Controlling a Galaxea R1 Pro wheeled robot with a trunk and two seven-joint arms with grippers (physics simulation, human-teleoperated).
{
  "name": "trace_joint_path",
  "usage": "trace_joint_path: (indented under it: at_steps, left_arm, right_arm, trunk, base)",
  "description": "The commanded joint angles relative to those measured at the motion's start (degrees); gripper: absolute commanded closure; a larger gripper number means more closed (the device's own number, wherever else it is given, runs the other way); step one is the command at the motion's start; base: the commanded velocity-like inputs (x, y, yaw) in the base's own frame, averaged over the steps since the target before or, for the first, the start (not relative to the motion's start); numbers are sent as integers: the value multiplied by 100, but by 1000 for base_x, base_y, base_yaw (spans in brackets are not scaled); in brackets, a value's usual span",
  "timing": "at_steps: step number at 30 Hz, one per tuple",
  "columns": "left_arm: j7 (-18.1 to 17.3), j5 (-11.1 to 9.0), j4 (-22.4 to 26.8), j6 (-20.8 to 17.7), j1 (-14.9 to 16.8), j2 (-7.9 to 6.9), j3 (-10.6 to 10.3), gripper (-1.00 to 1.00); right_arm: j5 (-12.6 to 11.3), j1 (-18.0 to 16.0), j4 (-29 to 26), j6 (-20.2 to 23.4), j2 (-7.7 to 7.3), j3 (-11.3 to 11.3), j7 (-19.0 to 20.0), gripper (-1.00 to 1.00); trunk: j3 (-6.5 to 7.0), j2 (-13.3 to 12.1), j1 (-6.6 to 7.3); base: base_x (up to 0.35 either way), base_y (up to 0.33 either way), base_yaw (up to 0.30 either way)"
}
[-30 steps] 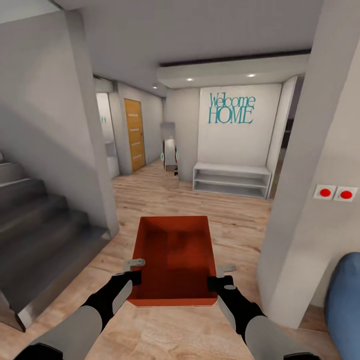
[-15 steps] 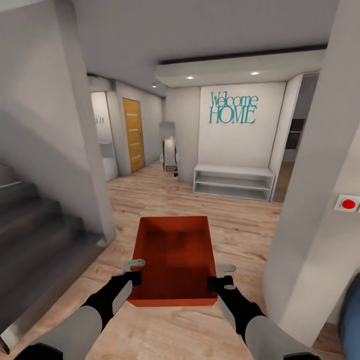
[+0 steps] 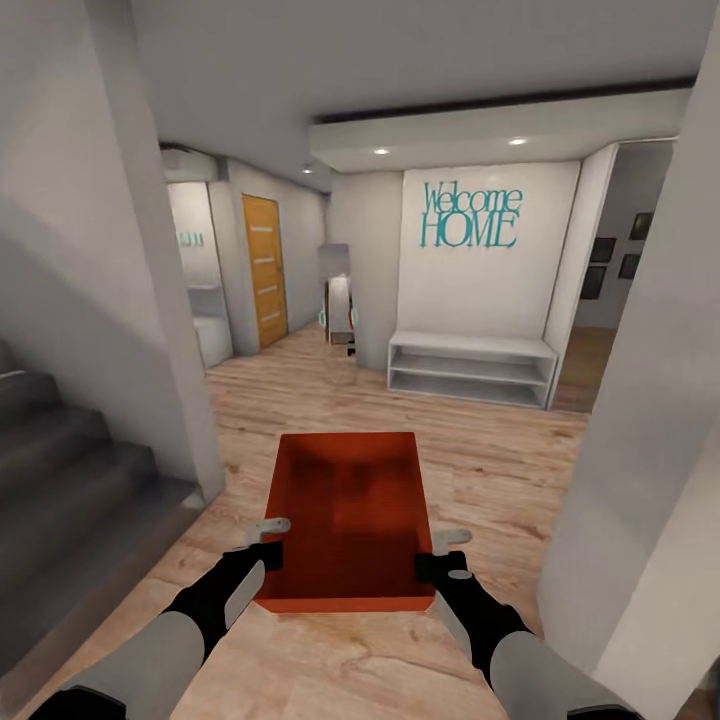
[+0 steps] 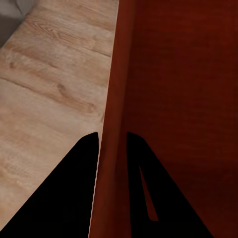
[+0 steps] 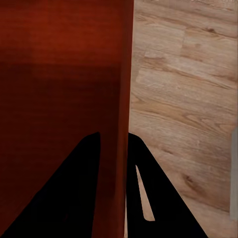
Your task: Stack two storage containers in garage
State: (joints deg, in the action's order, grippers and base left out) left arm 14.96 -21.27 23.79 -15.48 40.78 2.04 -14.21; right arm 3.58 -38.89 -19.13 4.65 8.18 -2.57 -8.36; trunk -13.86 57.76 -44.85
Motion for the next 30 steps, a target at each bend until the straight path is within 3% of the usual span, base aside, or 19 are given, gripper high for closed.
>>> trace_joint_path:
  at_steps: [1, 30]
  left_arm:
    - [86, 121, 56, -52, 9, -2, 110, 100]
    - [86, 116, 55, -52, 9, -2, 111, 100]
  right_arm:
    - [-46, 5, -3, 45, 6, -104, 37, 100]
    - [-43, 5, -3, 45, 8, -104, 37, 100]
  trunk:
    - [-8, 5, -4]
    - [-8, 5, -4]
  base:
    - [322, 0, 0]
    - [322, 0, 0]
